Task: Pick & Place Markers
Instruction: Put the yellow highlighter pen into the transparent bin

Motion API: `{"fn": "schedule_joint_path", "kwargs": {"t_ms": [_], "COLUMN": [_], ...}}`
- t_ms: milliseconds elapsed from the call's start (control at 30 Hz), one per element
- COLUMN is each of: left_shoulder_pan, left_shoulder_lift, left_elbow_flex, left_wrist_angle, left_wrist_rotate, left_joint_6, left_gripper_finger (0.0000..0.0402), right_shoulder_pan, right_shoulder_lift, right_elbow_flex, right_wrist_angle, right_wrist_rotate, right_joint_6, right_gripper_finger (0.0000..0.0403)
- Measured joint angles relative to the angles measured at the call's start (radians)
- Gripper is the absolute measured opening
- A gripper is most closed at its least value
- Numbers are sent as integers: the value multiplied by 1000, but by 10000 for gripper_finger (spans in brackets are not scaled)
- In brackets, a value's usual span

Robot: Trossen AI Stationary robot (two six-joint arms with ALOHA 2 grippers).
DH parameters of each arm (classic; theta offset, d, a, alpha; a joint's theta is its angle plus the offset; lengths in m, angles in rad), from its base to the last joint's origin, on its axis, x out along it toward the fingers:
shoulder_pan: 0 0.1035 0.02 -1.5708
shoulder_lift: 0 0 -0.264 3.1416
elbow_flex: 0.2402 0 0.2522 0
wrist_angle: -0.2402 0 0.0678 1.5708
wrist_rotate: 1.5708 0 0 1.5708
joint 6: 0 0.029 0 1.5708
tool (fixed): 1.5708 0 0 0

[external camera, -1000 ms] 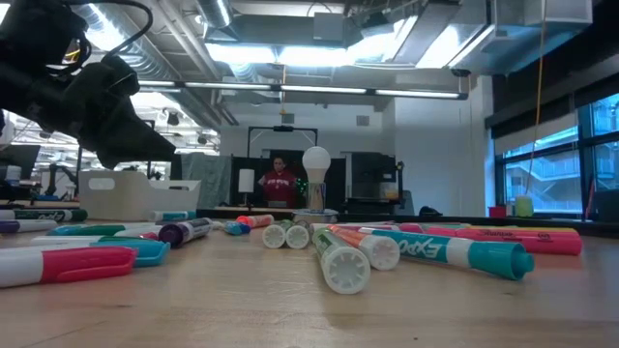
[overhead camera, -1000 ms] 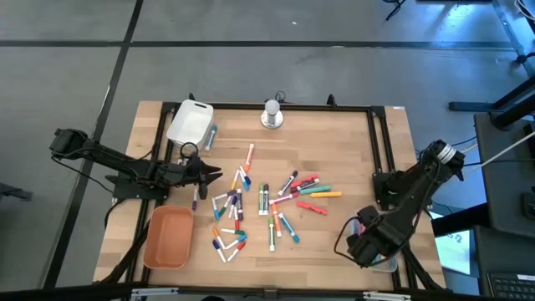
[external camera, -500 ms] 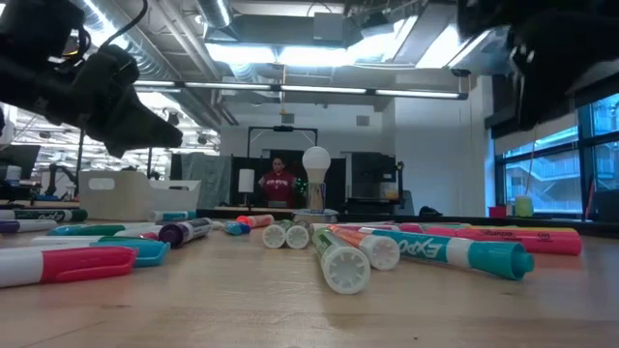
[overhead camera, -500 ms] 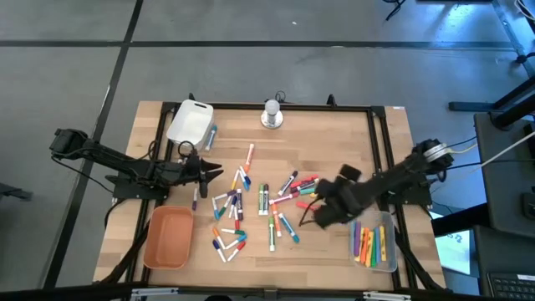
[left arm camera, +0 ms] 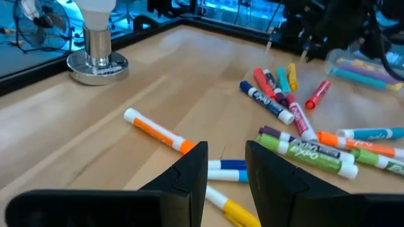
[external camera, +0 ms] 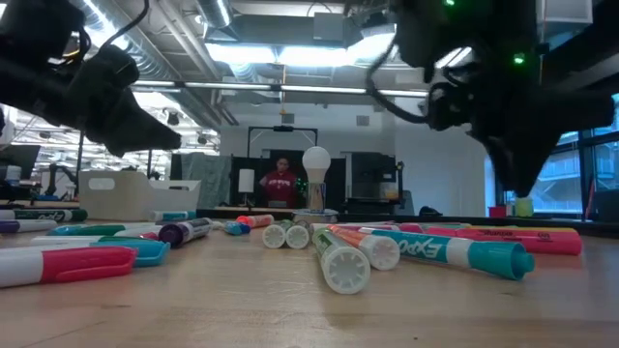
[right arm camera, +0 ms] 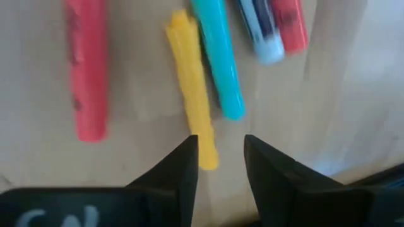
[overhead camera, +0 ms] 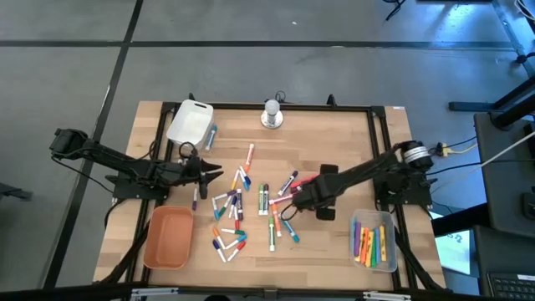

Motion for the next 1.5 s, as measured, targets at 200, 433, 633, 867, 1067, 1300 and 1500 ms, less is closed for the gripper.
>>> {"fn": "schedule_joint_path", "kwargs": {"t_ms": [200,433,633,867,1067,1300,1500], "left_shoulder_pan": [0,0,0,0,0,0,-2], "left_shoulder_lift": [0,0,0,0,0,0,0], "left_elbow_flex": [0,0,0,0,0,0,0], "left_wrist_angle": [-59,-69,-69,-69,-69,-69,-86], "left_wrist_rotate": [1,-4,-45,-54,-56,-56,-40], "left_joint_6": [-1,-9,-26,-35,-35,-35,-54], "left_gripper_finger": [102,102,102,102,102,102,102], "right_shoulder_pan": [-68,-86,-86,-85,-83,-25,124], "right_shoulder_lift": [-213,-371,-371,-369,-360,-363,-364], "right_elbow_flex": [-257,-504,-625,-642,-534,-241,22], "right_wrist_angle": [176,492,669,663,551,344,59], "right_wrist_rotate": [-69,-107,-152,-162,-215,-213,-201], "right_joint_6": [45,33,94,166,120,175,629], "right_gripper_finger": [153,208,207,92,61,66,65]}}
